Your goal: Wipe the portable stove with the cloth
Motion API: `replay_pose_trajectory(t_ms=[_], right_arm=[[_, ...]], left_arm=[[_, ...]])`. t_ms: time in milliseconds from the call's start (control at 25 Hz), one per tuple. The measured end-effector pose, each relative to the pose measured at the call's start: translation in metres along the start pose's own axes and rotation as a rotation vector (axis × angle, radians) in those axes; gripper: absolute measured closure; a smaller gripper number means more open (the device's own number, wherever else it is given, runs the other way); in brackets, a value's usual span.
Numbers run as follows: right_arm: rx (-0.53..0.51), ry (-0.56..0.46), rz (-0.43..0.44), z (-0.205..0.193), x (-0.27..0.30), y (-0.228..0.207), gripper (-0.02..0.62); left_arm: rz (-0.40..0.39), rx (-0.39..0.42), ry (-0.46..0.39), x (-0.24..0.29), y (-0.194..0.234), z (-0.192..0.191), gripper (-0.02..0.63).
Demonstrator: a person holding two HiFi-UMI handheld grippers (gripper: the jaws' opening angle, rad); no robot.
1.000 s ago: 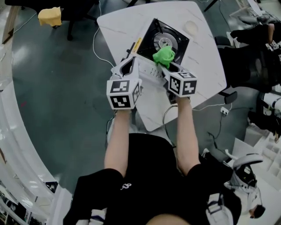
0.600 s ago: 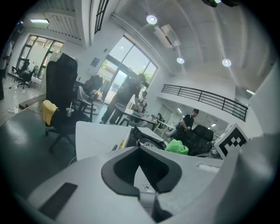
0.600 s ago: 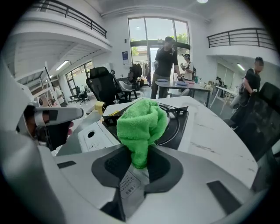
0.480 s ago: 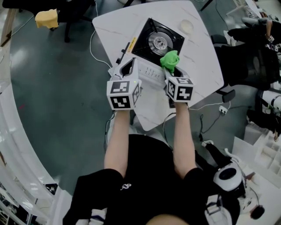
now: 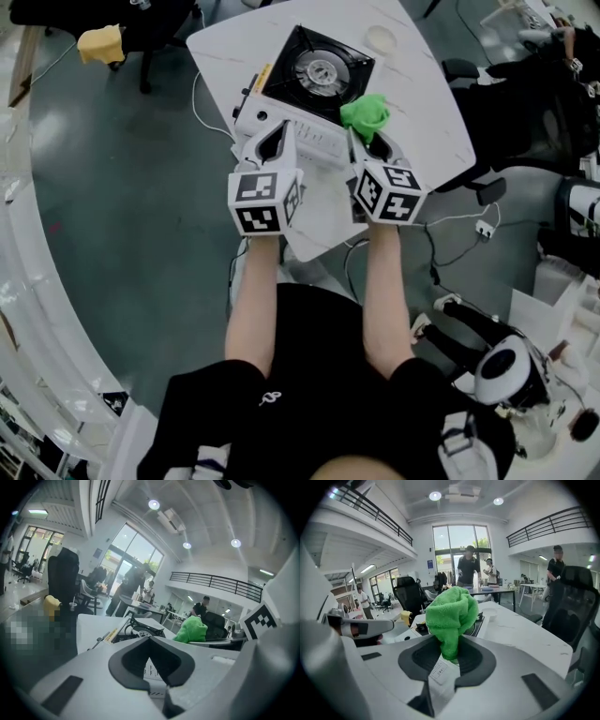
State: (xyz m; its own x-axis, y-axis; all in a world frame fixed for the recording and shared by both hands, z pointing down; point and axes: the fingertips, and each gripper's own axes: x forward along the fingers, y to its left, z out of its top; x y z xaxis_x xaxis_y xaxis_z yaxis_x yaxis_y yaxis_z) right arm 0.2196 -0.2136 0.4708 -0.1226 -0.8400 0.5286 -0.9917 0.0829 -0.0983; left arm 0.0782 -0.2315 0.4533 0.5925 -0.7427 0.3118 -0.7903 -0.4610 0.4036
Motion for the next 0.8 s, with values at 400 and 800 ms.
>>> replay_pose_trajectory(t_ms=[400, 800], right_arm=[[0.022, -0.213, 0.14, 0.026, -0.084, 0.011, 0.517], [0.039, -0.422, 0.277, 0.059, -0.172, 0.013, 0.517]], left_arm=[[0.083, 0.109, -0.127, -0.077, -0.057, 0.021, 0.607], [0.149, 0.221, -0.268, -0.139, -0.118, 0.051, 0.607]])
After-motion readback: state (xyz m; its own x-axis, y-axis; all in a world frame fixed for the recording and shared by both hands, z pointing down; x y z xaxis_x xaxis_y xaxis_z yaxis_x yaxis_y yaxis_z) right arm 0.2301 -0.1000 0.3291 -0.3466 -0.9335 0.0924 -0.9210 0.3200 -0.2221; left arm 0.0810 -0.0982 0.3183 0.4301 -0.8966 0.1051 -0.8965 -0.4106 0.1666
